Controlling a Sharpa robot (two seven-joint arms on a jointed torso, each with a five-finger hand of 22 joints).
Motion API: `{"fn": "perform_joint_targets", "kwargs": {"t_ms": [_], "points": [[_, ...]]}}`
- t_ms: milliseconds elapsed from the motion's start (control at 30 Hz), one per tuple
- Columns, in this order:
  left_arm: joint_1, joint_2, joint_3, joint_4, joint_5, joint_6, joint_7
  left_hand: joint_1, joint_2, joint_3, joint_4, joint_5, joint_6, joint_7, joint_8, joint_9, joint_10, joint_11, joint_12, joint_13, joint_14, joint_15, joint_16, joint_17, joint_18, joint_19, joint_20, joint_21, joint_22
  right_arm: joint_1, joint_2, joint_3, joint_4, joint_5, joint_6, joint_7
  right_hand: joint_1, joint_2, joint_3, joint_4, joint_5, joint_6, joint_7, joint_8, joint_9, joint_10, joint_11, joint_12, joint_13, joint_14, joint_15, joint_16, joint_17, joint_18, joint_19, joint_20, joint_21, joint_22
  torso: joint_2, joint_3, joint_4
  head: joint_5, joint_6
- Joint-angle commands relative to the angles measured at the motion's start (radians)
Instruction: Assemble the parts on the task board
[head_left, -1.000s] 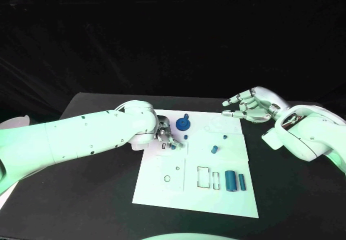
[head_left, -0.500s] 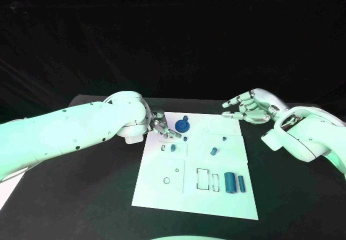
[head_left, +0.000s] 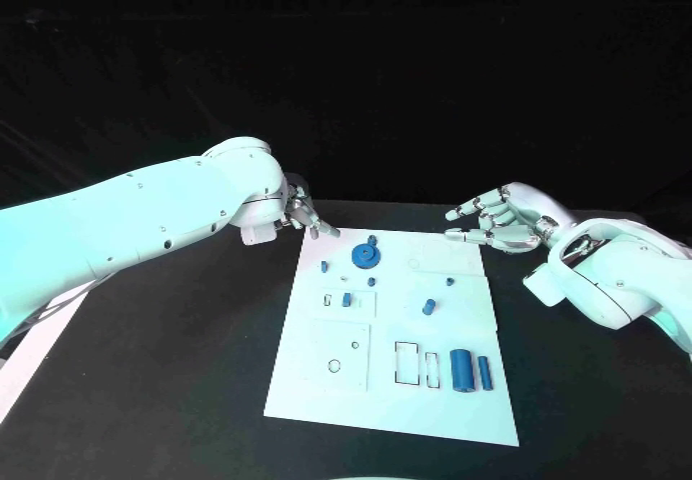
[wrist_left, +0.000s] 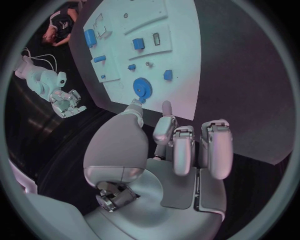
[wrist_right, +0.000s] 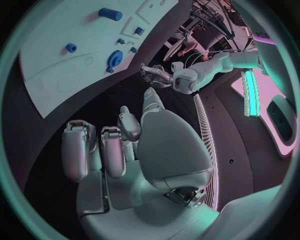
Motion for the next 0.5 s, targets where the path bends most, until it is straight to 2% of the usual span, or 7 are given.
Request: {"fn": "perform_joint_targets", "kwargs": {"t_ms": [33, 100, 267, 500], "points": [[0.001, 0.027, -0.007, -0.045, -0.009, 0.069, -0.018, -0.005, 0.012, 0.004, 0.001, 0.001, 0.027, -0.007, 0.012, -0.002, 0.005, 0.001, 0.009, 0.007, 0.105, 0.006, 0.003, 0.263, -0.001, 0.06, 0.005, -0.003, 0.183, -0.002, 0.002, 0.0, 0.0, -0.009, 0.014, 0.003, -0.004, 0.01, -0.005, -0.001, 0.002, 0.004, -0.003, 0.005, 0.002, -0.007, -0.001, -0.005, -0.001, 0.086, -0.001, -0.005, 0.193, 0.01, -0.01, 0.0, -0.005, -0.002, 0.003, -0.0025, -0.0025, 0.004, 0.001], [0.0, 0.043, -0.013, -0.072, -0.015, 0.087, -0.016, -0.008, 0.014, 0.003, 0.001, 0.001, 0.042, -0.012, 0.021, -0.001, 0.009, -0.003, 0.015, 0.013, 0.105, 0.002, 0.003, 0.263, -0.002, 0.062, 0.003, 0.0, 0.187, -0.002, 0.003, 0.0, -0.001, -0.009, 0.014, 0.003, -0.004, 0.01, -0.005, -0.001, 0.002, 0.004, -0.003, 0.005, 0.002, -0.007, -0.001, -0.005, -0.001, 0.086, -0.001, -0.005, 0.193, 0.01, -0.01, 0.0, -0.005, -0.002, 0.002, -0.0011, -0.0032, 0.007, 0.0], [-0.008, 0.074, -0.024, -0.121, -0.021, 0.116, -0.01, -0.011, 0.017, 0.001, 0.001, 0.001, 0.054, -0.017, 0.03, 0.001, 0.012, -0.008, 0.02, 0.018, 0.105, -0.001, 0.003, 0.263, -0.003, 0.065, 0.0, 0.003, 0.193, -0.003, 0.005, 0.0, -0.001, -0.009, 0.015, 0.004, -0.004, 0.01, -0.005, -0.001, 0.002, 0.004, -0.003, 0.005, 0.002, -0.007, -0.001, -0.005, -0.001, 0.086, -0.001, -0.005, 0.193, 0.01, -0.01, 0.0, -0.005, -0.002, 0.003, -0.0014, -0.0018, 0.009, -0.001], [-0.024, 0.096, -0.031, -0.148, -0.023, 0.13, 0.0, -0.018, 0.024, 0.0, 0.002, 0.001, 0.057, -0.019, 0.032, 0.001, 0.015, -0.01, 0.024, 0.022, 0.105, -0.003, 0.003, 0.263, -0.004, 0.067, -0.002, 0.005, 0.196, -0.003, 0.008, 0.0, -0.002, -0.009, 0.015, 0.005, -0.004, 0.011, -0.005, -0.002, 0.001, 0.004, -0.003, 0.005, 0.002, -0.007, -0.001, -0.005, -0.001, 0.086, -0.001, -0.004, 0.193, 0.01, -0.009, 0.0, -0.004, -0.001, 0.002, -0.0013, -0.0022, 0.01, -0.005]]}}
